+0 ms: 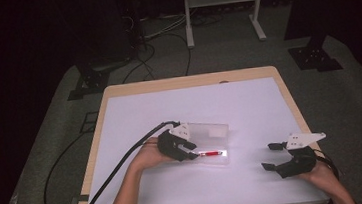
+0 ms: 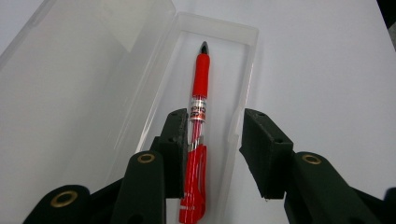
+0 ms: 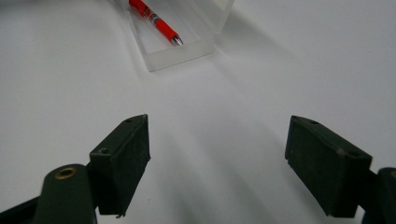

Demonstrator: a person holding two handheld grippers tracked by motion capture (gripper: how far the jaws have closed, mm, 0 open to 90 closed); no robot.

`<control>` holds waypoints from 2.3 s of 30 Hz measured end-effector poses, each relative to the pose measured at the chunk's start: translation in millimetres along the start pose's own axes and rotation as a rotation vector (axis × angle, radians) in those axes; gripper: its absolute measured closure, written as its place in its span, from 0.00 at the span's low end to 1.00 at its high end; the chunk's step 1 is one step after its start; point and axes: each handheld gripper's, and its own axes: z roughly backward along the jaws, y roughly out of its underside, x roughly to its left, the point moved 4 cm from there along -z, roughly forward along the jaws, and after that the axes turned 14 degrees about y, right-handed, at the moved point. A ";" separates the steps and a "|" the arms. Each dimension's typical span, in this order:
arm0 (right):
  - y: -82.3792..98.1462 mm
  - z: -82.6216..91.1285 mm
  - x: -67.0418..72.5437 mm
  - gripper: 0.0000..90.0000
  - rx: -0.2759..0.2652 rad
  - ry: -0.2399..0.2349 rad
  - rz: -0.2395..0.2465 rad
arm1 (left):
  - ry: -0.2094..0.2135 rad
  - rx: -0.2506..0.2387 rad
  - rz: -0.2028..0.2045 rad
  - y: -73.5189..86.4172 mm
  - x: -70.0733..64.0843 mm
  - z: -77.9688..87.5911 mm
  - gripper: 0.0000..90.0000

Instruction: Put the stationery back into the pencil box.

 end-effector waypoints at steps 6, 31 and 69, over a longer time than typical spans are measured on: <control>0.2 0.2 -0.4 0.24 0.001 0.000 -0.001 | -0.008 -0.007 0.007 4.5 -2.2 5.1 0.67; 0.4 -1.2 0.0 0.23 0.007 0.004 0.005 | -0.048 -0.066 0.034 21.1 -14.1 25.3 0.60; 0.5 -4.0 2.0 0.23 0.022 0.007 0.013 | -0.151 -0.166 0.110 57.3 -33.7 52.9 0.34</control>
